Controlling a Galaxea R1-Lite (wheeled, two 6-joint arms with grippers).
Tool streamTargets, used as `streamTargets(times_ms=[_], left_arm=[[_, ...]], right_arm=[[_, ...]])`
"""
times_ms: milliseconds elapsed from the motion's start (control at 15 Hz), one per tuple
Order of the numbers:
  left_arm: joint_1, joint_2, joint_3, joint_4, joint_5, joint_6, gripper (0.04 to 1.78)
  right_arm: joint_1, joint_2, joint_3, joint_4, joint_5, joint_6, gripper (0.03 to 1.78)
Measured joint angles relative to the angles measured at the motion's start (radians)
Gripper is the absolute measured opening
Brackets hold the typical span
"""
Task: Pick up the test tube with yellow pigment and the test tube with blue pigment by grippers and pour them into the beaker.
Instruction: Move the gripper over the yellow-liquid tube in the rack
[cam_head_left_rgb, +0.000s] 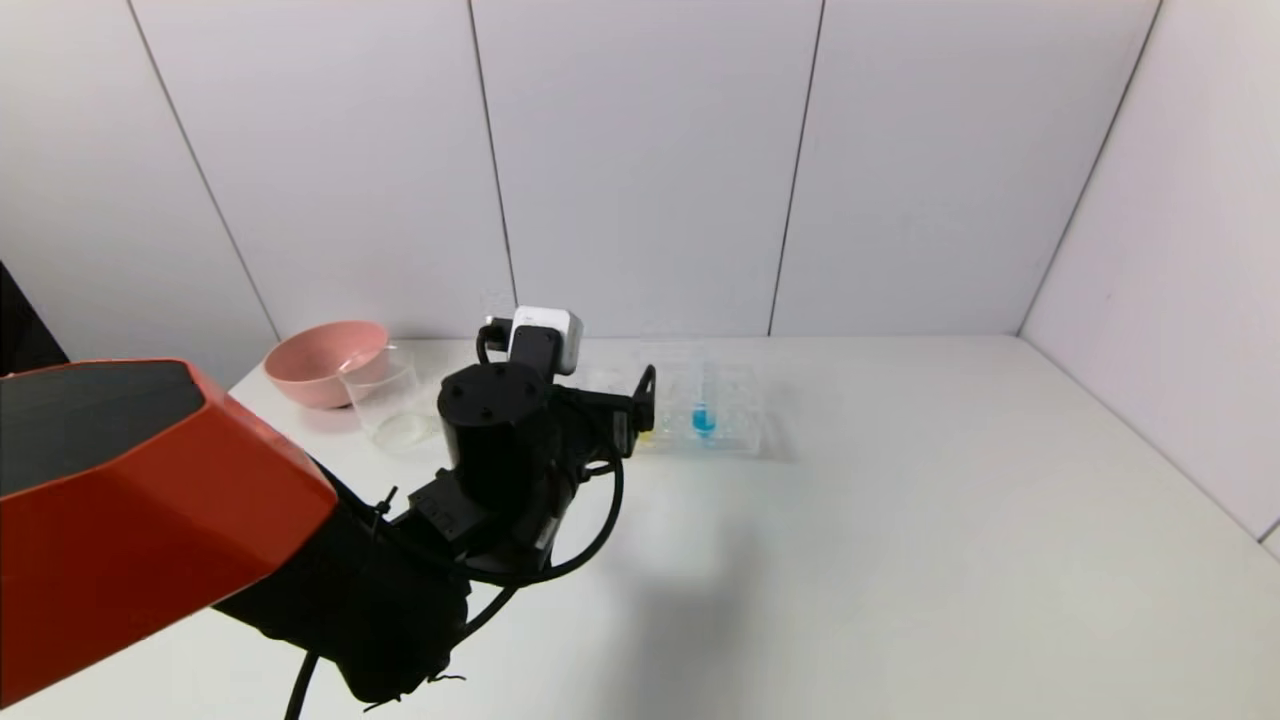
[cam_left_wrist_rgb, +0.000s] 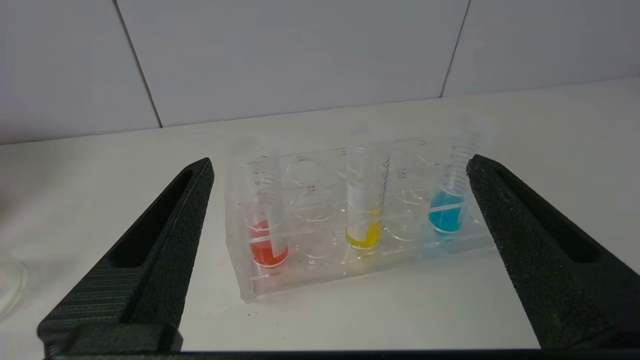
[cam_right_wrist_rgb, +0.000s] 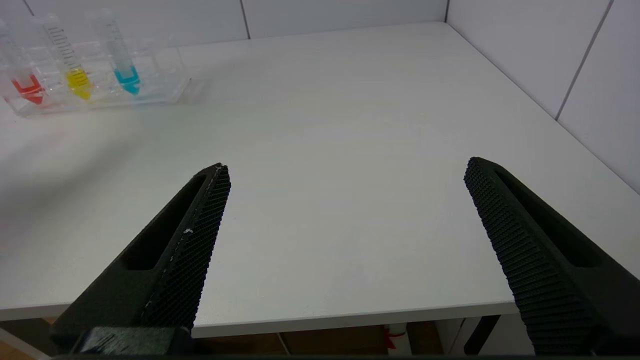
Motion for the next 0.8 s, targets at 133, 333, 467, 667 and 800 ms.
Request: streamTargets(times_ms=[133, 333, 467, 667, 800], left_arm=[[-0.004, 0.053, -0.014, -0.037, 0.014, 0.0, 1.76], [-0.006, 0.117, -0.065, -0.04, 0.038, 0.002, 1.76], [-0.005, 0.157, -0.116, -0.034, 0.065, 0.004, 1.76], [0.001, 0.217, -0.195, -0.012, 0.086, 0.011, 1.76], [0.012, 0.25, -0.251, 0.013, 0.097, 0.011, 1.76]], right_arm=[[0.0, 0.0, 0.0, 0.0, 0.0, 0.0, 1.71], [0.0, 0.0, 0.0, 0.0, 0.0, 0.0, 1.71], [0.0, 0.0, 0.0, 0.0, 0.0, 0.0, 1.71], [0.0, 0.0, 0.0, 0.0, 0.0, 0.0, 1.71], [0.0, 0.0, 0.0, 0.0, 0.0, 0.0, 1.71]])
